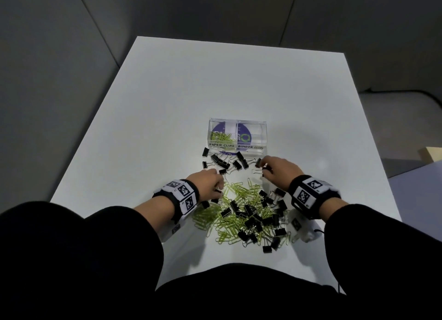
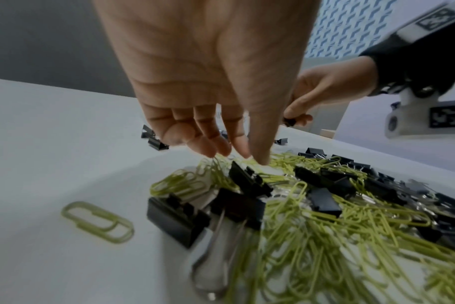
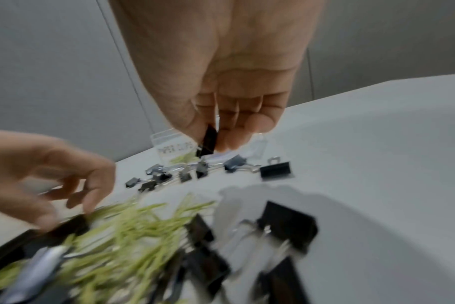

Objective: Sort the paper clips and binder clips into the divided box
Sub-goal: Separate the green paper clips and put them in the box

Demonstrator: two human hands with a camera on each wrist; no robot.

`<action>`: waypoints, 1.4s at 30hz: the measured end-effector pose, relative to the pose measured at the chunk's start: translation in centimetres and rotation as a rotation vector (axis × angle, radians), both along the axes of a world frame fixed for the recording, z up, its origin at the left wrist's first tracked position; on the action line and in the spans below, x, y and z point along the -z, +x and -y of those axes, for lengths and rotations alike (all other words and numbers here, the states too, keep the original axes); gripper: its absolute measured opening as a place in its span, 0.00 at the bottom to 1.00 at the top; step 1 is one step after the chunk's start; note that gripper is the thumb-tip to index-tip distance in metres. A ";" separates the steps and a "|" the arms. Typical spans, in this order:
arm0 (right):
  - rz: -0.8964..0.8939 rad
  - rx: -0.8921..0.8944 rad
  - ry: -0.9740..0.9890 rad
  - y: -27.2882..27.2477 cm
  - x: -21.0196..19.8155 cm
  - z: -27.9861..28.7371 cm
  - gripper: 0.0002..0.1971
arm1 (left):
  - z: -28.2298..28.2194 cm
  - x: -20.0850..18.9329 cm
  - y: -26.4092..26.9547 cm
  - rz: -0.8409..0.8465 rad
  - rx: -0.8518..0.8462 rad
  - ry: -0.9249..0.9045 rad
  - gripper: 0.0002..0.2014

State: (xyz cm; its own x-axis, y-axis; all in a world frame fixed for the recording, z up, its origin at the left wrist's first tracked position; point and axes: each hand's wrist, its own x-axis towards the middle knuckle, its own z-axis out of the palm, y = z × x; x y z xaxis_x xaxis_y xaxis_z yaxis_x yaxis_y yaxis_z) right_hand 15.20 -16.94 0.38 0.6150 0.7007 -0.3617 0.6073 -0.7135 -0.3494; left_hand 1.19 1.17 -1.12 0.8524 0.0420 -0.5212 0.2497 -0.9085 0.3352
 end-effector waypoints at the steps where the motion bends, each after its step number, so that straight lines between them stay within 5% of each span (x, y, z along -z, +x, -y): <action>1: 0.015 0.063 -0.007 0.6 0.1 0.2 0.13 | 0.0 0.0 -0.1 -0.018 0.025 0.009 0.17; 5: 0.002 0.151 -0.060 1.9 1.1 0.7 0.13 | -0.1 -0.1 -0.3 -0.084 0.143 0.093 0.24; 10: 0.136 0.030 0.047 0.7 1.0 0.6 0.17 | 0.2 0.1 -0.3 -0.061 0.174 0.104 0.22; 15: 0.100 -0.204 -0.058 -2.4 1.8 -0.1 0.15 | -1.2 -1.3 0.2 0.016 0.047 0.003 0.20; 24: 0.118 -0.307 -0.103 -5.5 2.8 -0.4 0.15 | -3.2 -0.3 1.6 0.121 -0.281 0.057 0.23; 28: 0.128 -0.281 -0.076 -5.8 2.6 0.1 0.17 | -2.0 -0.2 0.6 0.153 -0.280 0.049 0.21; 34: 0.058 -0.249 -0.178 -5.9 2.1 -0.5 0.16 | -0.3 0.9 -1.1 -0.014 -0.188 0.147 0.26; 42: 0.069 -0.225 -0.122 -6.7 2.2 -1.2 0.18 | 1.3 1.6 -0.7 0.008 -0.222 0.017 0.14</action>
